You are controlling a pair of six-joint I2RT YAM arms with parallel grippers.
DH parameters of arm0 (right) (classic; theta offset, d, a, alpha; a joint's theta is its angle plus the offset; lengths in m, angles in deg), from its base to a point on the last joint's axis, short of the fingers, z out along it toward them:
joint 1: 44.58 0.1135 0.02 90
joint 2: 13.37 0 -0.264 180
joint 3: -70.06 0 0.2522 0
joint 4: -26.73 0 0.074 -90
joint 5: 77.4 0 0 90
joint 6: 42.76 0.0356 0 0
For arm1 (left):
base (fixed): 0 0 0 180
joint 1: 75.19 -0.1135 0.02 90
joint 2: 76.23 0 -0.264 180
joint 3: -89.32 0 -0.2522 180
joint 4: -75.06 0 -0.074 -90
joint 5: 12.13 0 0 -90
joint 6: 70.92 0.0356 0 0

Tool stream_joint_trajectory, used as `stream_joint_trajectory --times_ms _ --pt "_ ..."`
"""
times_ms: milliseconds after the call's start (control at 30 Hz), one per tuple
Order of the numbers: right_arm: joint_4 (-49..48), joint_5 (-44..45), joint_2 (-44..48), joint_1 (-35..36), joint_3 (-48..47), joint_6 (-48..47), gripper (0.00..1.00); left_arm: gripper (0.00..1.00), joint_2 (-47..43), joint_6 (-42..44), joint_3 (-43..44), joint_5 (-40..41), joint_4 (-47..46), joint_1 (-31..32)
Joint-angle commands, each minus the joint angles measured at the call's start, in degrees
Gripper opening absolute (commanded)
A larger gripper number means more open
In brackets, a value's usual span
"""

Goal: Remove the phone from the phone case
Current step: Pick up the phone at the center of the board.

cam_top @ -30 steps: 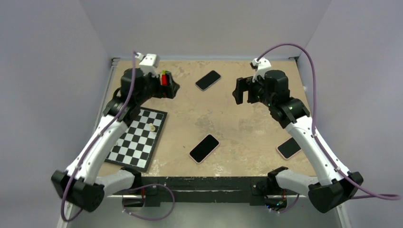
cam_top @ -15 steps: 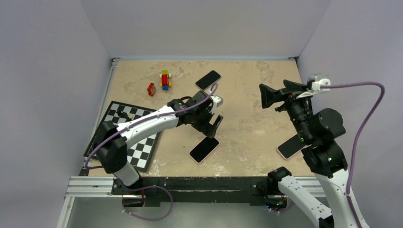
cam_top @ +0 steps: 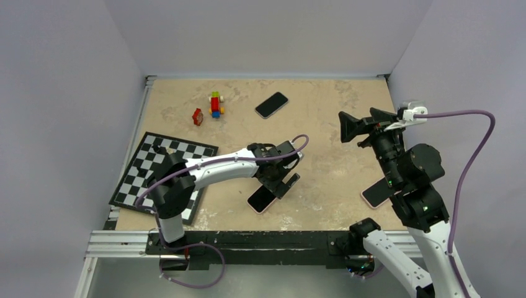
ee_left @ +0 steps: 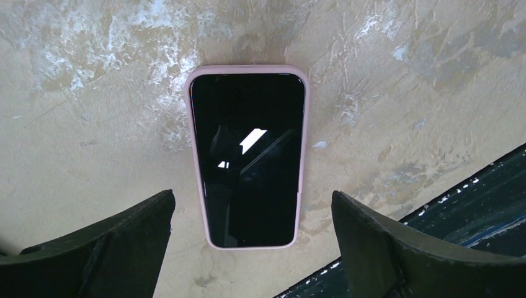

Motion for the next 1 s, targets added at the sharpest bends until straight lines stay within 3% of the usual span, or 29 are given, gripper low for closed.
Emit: stream_joint_trajectory --times_ms 0,667,800,967 --pt "-1.94 0.37 0.66 0.15 0.53 0.40 0.99 1.00 1.33 -1.76 0.12 -0.15 -1.16 0.31" --pt "-1.53 -0.13 2.34 0.09 1.42 0.57 0.99 1.00 10.74 -2.08 1.83 1.97 0.17 0.44" --pt "-1.27 0.65 2.92 0.11 1.53 0.53 0.99 0.92 13.47 -2.39 2.49 1.82 1.16 0.92" --pt "-0.45 1.73 3.67 0.08 1.14 0.37 0.99 0.69 13.68 -2.04 2.33 2.26 1.22 1.25"
